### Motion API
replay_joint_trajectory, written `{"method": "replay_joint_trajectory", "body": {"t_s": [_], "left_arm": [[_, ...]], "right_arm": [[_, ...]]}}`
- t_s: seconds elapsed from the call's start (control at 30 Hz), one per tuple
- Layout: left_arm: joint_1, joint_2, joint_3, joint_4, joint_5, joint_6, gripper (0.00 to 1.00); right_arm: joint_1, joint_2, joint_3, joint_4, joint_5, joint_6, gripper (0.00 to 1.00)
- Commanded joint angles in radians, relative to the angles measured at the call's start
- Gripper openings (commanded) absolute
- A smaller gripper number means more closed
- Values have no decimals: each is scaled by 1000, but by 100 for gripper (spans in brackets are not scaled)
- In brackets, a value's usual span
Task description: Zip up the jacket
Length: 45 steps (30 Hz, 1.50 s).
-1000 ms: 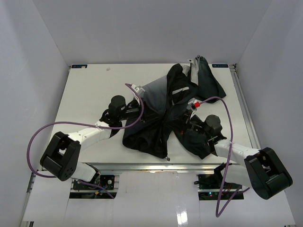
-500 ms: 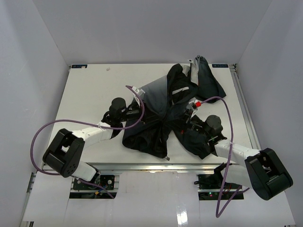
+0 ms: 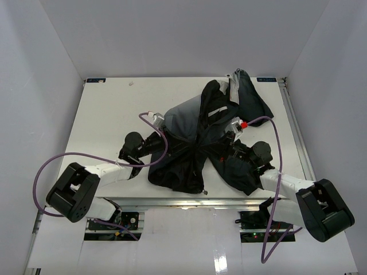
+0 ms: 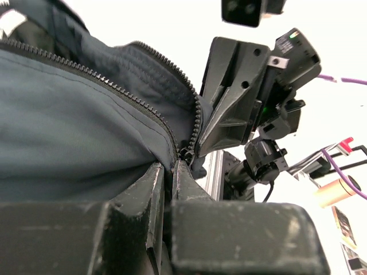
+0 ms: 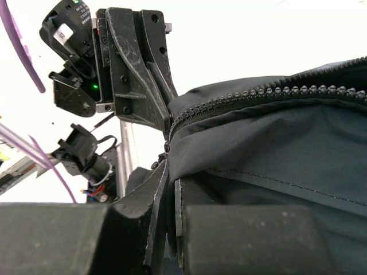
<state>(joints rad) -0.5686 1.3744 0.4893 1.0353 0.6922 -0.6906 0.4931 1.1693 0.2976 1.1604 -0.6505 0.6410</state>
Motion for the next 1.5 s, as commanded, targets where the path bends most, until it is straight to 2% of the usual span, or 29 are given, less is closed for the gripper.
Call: {"method": "replay_joint_trajectory", "body": {"t_s": [0.0, 0.63, 1.47], "left_arm": [[-7, -52, -38, 225, -19, -20, 0], [-10, -24, -54, 285, -19, -23, 0], [-20, -9, -78, 318, -15, 0, 0]], "right_arm": [[4, 16, 2, 153, -50, 61, 8], [56, 41, 25, 185, -51, 95, 8], [64, 52, 46, 229, -41, 118, 8]]}}
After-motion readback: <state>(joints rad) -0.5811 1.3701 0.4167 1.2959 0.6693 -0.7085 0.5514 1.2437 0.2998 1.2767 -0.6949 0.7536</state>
